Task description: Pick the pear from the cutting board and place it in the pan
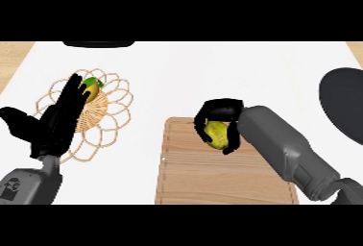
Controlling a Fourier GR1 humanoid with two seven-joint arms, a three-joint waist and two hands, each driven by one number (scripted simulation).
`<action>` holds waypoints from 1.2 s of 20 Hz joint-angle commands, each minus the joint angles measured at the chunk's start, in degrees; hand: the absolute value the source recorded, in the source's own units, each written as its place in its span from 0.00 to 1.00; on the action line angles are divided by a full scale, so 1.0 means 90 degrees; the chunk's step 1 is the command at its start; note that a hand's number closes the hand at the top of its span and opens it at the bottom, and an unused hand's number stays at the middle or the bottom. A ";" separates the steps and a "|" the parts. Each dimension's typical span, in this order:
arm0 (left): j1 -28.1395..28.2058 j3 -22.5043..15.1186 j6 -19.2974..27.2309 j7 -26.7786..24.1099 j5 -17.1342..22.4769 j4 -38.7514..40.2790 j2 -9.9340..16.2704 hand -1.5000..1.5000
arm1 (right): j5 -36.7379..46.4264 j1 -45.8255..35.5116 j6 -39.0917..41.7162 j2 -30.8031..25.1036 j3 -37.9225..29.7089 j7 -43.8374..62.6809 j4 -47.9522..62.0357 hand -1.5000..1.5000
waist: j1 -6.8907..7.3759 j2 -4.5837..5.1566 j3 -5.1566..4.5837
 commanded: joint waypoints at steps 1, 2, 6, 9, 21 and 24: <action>-0.0024 0.0147 -0.0115 0.0018 -0.0019 -0.0020 0.0100 0.50 | -0.0127 -0.0023 0.0879 -0.0013 -0.0160 -0.0851 0.0140 1.00 | -0.0007 0.0007 0.0016; -0.0025 0.0287 -0.0100 0.0036 0.0053 0.0123 0.0048 0.50 | -0.0097 0.0346 0.0260 -0.0106 -0.0308 0.0117 0.0286 1.00 | -0.0098 -0.0019 0.0013; 0.0350 0.0341 0.0080 0.0026 0.0025 0.0086 0.0161 0.50 | -0.0193 0.0311 -0.1083 -0.1118 -0.0704 0.2818 0.1286 1.00 | -0.0539 -0.0241 -0.0030; 0.0512 0.0321 0.0100 -0.0045 -0.0020 0.0091 0.0139 0.50 | -0.0190 0.0157 -0.2009 -0.1503 -0.0888 0.3871 0.1495 1.00 | -0.0712 -0.0345 -0.0039; 0.0813 0.0501 0.0200 -0.0026 -0.0017 -0.0006 0.0198 0.50 | 0.0416 -0.1000 -0.4503 -0.2141 -0.0833 0.5981 -0.0127 1.00 | -0.0975 -0.0476 -0.0028; 0.0750 0.0524 0.0149 0.0235 0.0097 -0.0162 0.0255 0.50 | 0.0404 -0.1099 -0.4238 -0.2458 -0.0885 0.6583 -0.0660 1.00 | -0.0939 -0.0426 -0.0016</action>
